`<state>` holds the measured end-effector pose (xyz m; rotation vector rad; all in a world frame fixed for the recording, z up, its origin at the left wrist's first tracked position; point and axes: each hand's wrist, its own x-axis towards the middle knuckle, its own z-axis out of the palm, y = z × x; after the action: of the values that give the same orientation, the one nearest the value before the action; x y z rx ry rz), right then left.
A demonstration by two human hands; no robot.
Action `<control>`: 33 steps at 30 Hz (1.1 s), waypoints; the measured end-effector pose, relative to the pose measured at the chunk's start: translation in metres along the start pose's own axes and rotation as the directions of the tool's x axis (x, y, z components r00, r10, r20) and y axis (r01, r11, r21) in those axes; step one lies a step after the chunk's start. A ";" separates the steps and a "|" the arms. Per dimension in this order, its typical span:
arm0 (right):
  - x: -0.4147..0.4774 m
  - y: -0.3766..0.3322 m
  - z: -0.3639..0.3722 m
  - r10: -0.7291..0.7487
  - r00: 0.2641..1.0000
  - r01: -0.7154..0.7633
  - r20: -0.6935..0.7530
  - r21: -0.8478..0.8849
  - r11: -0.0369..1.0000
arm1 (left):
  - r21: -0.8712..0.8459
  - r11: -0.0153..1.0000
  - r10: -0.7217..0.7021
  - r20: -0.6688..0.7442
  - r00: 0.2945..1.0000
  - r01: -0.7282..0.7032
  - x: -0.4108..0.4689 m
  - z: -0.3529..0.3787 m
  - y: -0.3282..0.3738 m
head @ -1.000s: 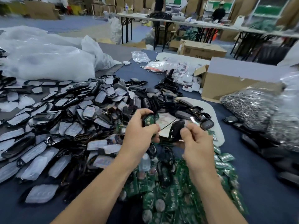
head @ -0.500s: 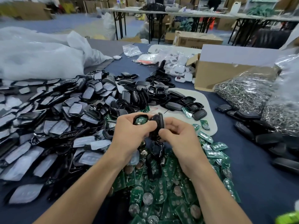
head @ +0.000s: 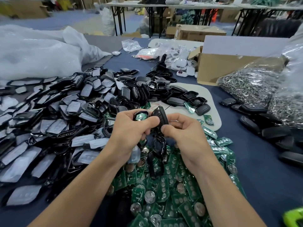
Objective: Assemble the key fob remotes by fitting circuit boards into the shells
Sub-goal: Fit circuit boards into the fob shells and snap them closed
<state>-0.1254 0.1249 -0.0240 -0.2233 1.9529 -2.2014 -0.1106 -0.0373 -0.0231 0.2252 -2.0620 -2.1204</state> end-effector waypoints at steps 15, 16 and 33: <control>0.001 -0.005 -0.005 0.112 0.994 -0.105 -0.006 0.294 0.950 | -0.161 0.986 -0.018 0.161 0.987 0.045 -0.002 -0.001 0.006; 0.001 -0.005 -0.004 0.086 0.996 -0.077 -0.030 0.232 0.970 | -0.173 0.984 -0.010 0.149 0.989 0.036 -0.001 0.000 0.005; -0.013 0.004 0.022 -0.422 0.901 0.271 -0.099 -0.631 0.727 | -0.061 0.998 0.017 -0.077 0.997 -0.022 -0.001 0.004 -0.005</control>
<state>-0.1073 0.1062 -0.0251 -0.4734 2.9348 -1.7516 -0.1103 -0.0329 -0.0279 0.2719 -1.9457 -2.1254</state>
